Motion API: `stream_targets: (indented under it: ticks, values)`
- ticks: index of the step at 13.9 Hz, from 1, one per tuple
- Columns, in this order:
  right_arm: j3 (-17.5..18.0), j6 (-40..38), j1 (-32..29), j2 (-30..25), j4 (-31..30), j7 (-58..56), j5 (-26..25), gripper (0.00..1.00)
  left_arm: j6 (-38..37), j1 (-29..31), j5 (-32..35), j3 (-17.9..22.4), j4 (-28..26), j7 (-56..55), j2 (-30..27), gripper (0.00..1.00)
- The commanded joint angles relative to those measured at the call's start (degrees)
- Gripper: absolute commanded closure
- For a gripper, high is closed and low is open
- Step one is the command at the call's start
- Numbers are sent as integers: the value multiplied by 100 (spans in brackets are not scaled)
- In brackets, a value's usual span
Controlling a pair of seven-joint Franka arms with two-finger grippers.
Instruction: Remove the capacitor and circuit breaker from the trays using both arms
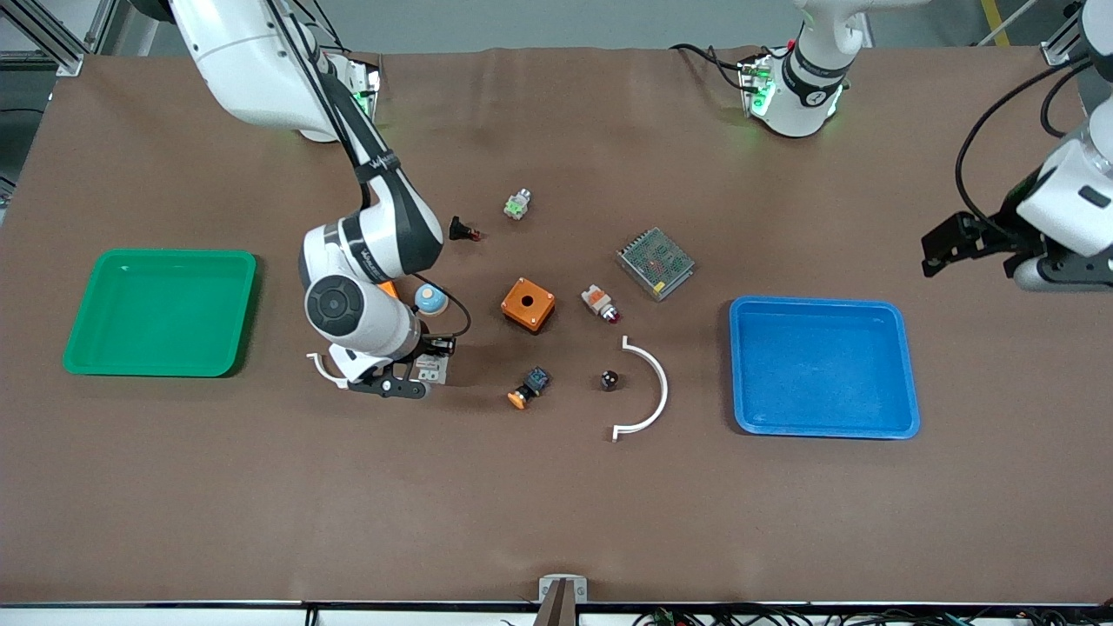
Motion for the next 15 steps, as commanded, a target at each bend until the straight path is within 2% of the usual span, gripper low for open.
stream_targets:
  ticks: [1,4,5,6,7,9,12,15]
  values:
    - [-70,10,81,179,139,-17,159,63,103,73,-115,-79,-645,90,-552,0]
    - [-79,54,90,250,139,-34,159,63,-2,99,-106,-96,-663,108,-675,0]
    - [-79,19,90,241,139,-34,159,58,-54,91,-106,-131,-663,99,-693,0]
    - [-79,-51,82,232,139,-8,159,24,-72,82,-106,-140,-663,64,-728,0]
    - [-79,-95,90,171,104,-8,159,0,-107,82,-115,-166,-663,55,-746,0]
    - [-87,-594,82,-275,25,-16,142,0,-116,82,-123,-175,-663,20,-755,0]
    - [-149,-1770,-120,-1232,-123,-52,89,0,-125,73,-220,-175,-637,38,-755,0]
    - [-149,-2257,-629,-2453,-842,-183,-86,0,-125,82,-238,-175,-584,20,-729,0]
